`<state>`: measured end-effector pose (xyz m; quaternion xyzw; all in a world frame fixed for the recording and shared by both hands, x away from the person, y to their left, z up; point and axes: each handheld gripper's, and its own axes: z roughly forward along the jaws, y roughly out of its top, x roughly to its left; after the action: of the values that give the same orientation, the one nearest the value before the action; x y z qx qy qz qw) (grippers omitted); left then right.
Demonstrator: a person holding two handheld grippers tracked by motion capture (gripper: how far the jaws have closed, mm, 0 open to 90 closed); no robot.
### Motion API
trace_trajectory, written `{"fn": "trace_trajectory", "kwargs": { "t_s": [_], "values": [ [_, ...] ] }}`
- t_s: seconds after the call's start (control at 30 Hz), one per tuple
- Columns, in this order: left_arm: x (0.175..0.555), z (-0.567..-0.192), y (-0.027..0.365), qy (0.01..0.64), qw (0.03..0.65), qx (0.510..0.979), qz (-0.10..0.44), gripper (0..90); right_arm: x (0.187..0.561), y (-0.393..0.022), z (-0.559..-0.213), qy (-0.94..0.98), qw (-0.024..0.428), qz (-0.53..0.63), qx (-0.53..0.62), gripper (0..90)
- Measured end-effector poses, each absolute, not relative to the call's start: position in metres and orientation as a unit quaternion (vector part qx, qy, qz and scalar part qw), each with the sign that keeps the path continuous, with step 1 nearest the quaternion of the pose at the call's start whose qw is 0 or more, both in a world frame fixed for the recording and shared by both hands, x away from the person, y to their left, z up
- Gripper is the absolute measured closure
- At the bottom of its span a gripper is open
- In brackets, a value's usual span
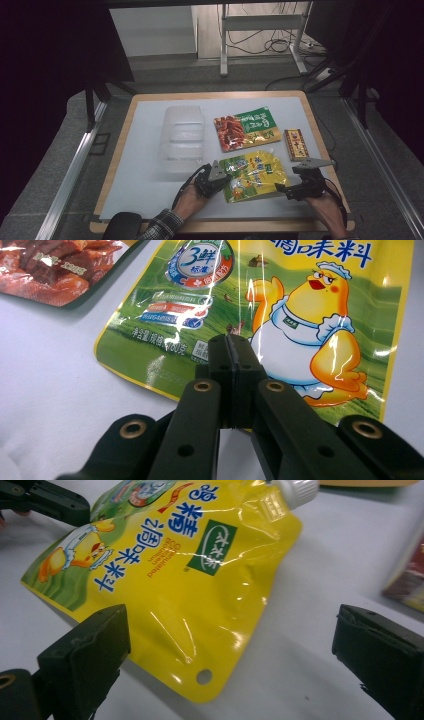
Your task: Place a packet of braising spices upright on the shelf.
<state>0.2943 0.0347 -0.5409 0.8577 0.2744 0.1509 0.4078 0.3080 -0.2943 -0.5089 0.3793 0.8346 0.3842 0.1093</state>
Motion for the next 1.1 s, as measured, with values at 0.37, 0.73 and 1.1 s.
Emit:
{"fn": "trace_trajectory", "kwargs": {
  "t_s": [0.37, 0.73, 1.1],
  "values": [
    [0.296, -0.540, 0.037, 0.288, 0.407, 0.856, 0.134, 90.0, 0.322, -0.280, -0.521, 0.835, 0.047, 0.392, 0.383, 3.2],
    [0.296, -0.540, 0.037, 0.287, 0.409, 0.856, 0.135, 90.0, 0.335, -0.262, -0.526, 0.832, -0.004, 0.415, 0.367, 5.3],
    [0.294, -0.541, 0.036, 0.281, 0.409, 0.855, 0.149, 90.0, 0.341, -0.255, -0.520, 0.808, -0.062, 0.424, 0.404, 5.5]
  ]
}}
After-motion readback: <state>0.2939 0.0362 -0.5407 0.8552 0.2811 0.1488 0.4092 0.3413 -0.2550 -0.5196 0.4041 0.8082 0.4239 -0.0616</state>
